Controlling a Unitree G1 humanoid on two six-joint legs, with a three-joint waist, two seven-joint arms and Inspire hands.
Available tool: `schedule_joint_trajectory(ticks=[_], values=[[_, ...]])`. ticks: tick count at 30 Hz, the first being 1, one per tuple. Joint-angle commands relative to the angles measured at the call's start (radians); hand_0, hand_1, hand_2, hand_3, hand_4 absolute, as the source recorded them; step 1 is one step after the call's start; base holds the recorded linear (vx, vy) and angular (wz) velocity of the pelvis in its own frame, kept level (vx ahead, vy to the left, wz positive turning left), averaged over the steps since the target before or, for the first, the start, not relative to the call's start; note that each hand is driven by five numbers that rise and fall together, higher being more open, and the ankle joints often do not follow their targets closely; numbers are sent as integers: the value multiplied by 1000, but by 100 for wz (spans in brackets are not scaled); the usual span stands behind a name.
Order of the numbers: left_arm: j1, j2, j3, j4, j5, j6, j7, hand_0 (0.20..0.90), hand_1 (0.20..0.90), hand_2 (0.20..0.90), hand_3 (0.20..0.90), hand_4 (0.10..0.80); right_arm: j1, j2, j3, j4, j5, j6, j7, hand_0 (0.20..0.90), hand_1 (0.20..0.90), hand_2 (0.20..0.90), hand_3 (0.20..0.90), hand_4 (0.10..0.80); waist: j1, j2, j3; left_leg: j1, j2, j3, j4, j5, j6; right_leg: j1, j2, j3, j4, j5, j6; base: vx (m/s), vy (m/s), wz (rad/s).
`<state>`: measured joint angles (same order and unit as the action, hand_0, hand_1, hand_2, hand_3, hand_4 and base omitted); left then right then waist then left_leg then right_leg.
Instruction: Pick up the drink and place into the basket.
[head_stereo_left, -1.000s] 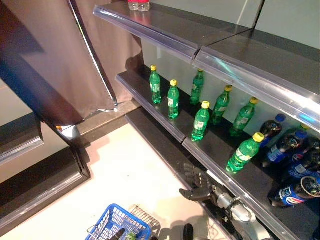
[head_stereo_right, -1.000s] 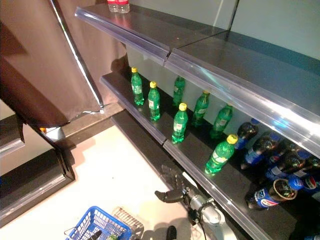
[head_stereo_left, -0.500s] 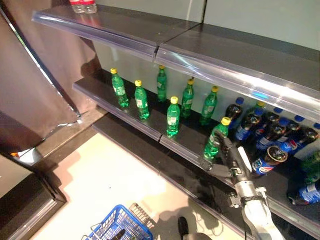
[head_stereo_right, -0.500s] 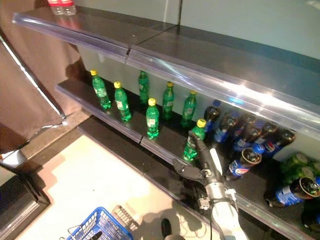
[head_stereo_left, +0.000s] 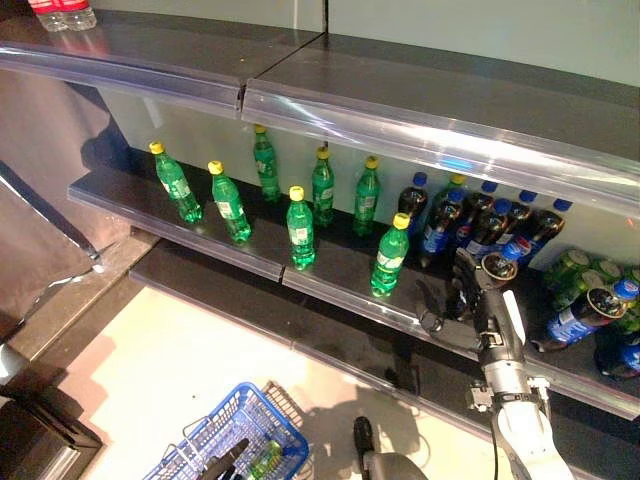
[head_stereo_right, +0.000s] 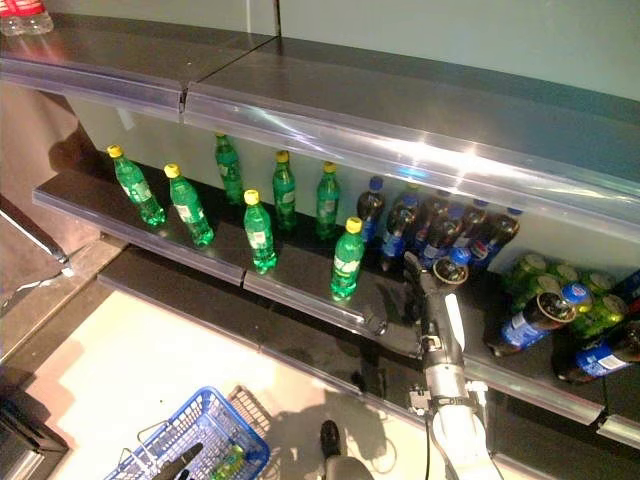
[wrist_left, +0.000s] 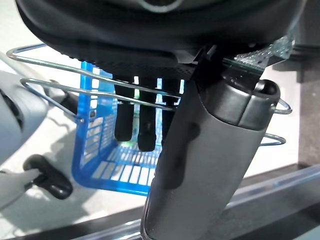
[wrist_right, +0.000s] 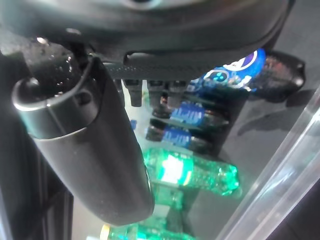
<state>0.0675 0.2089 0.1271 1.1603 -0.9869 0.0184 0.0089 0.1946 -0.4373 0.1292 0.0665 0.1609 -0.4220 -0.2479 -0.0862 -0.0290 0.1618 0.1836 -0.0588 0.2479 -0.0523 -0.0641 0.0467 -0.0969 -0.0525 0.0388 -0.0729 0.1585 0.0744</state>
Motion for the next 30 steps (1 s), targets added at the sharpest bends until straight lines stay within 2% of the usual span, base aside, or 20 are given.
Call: schedule_joint_trajectory(ticks=[1, 8, 12, 20, 25, 30], values=[[-51, 5, 12, -30, -29, -14, -46, 300, 300, 300, 200, 100, -105, -6, -42, -84, 42, -98, -53, 900, 900, 900, 900, 800, 28, -3, -35, -135, -41, -175, 156, -97, 13, 66, -27, 13, 57, -89, 72, 91, -53, 7], [-19, 28, 42, -27, 0, 2, -34, 300, 300, 300, 200, 100, -100, 23, -51, -31, 74, -75, -108, 900, 900, 900, 900, 800, 50, -2, -10, -144, -33, -183, 181, -100, 11, 80, -29, -19, 62, -98, 71, 96, -46, 6], [-18, 39, 43, -53, -11, 6, -31, 300, 300, 300, 200, 100, -119, 16, -46, -20, 63, -73, -138, 900, 900, 900, 900, 800, 63, -2, 32, -207, -33, -191, 260, -108, 12, 57, -36, -24, 95, -105, 65, 2, -39, 8], [-96, 50, -51, -165, -143, -35, -36, 300, 300, 300, 200, 100, -271, -37, -5, 17, 36, -120, -259, 900, 900, 900, 900, 800, 70, 5, 179, -428, -34, -219, 432, -114, 10, -115, -39, -25, 212, -119, 36, -198, -26, 5], [-137, 47, -115, -214, -215, -69, -46, 300, 300, 300, 200, 100, -356, -60, 6, 23, 45, -138, -328, 900, 900, 900, 900, 800, 72, 19, 234, -522, -39, -229, 470, -105, 6, -194, -27, -27, 240, -126, 19, -170, -4, 10], [-161, 49, -145, -232, -254, -88, -59, 300, 300, 300, 200, 100, -412, -71, 6, 14, 45, -140, -365, 900, 900, 900, 900, 800, 71, 31, 270, -575, -37, -232, 476, -89, -1, -242, -15, -31, 251, -129, 8, -87, -1, -18]])
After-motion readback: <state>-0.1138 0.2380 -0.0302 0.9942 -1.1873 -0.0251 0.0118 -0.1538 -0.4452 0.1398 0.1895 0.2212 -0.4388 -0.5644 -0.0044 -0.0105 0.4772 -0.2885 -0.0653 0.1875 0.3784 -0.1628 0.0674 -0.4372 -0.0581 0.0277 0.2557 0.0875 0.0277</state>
